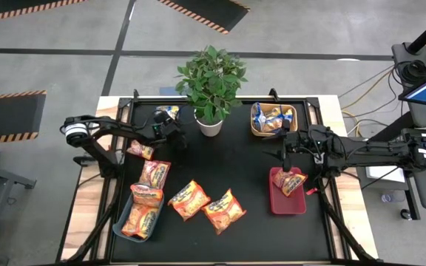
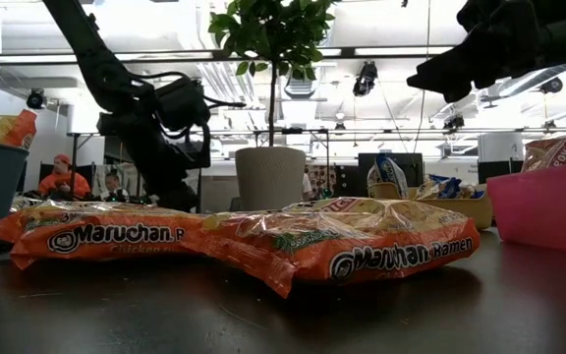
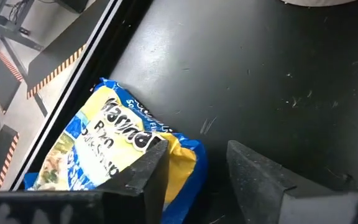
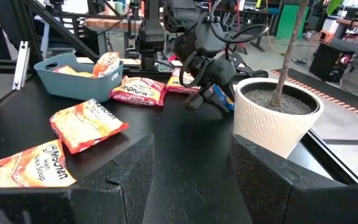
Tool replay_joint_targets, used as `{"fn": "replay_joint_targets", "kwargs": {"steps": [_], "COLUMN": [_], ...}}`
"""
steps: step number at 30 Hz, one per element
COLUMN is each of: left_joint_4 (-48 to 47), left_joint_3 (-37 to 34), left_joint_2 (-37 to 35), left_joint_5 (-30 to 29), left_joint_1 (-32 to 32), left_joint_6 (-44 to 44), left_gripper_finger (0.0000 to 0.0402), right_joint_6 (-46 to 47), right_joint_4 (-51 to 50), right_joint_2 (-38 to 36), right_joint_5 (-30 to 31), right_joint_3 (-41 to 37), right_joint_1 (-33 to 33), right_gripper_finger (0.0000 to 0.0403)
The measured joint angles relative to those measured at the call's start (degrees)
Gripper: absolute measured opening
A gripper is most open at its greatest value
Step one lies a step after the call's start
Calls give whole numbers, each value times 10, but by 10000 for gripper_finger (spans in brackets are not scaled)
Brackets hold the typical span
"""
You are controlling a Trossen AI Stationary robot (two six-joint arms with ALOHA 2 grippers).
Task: Sort Maruchan noodles
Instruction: Put the blue noodle pack into the pink bin
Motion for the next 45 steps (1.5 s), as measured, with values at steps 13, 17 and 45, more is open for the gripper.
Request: {"fn": "replay_joint_targets", "kwargs": {"steps": [13, 17, 45], "left_joint_4": [-7, -15, -16], "left_joint_3": [0, 0, 135], "left_joint_2": [0, -1, -7], "left_joint_5": [-28, -20, 137], "left_joint_1": [2, -3, -260], "left_joint_6": [-59, -85, -201], "left_gripper_finger": [7, 3, 1], "right_joint_6": [-1, 0, 10], "right_joint_4": [0, 0, 0], "right_joint_2": [1, 1, 1], "right_joint_5": [0, 0, 0], "right_joint_3": [0, 0, 0], "right_joint_1": [0, 0, 0], "right_gripper_finger": [199, 199, 199]}}
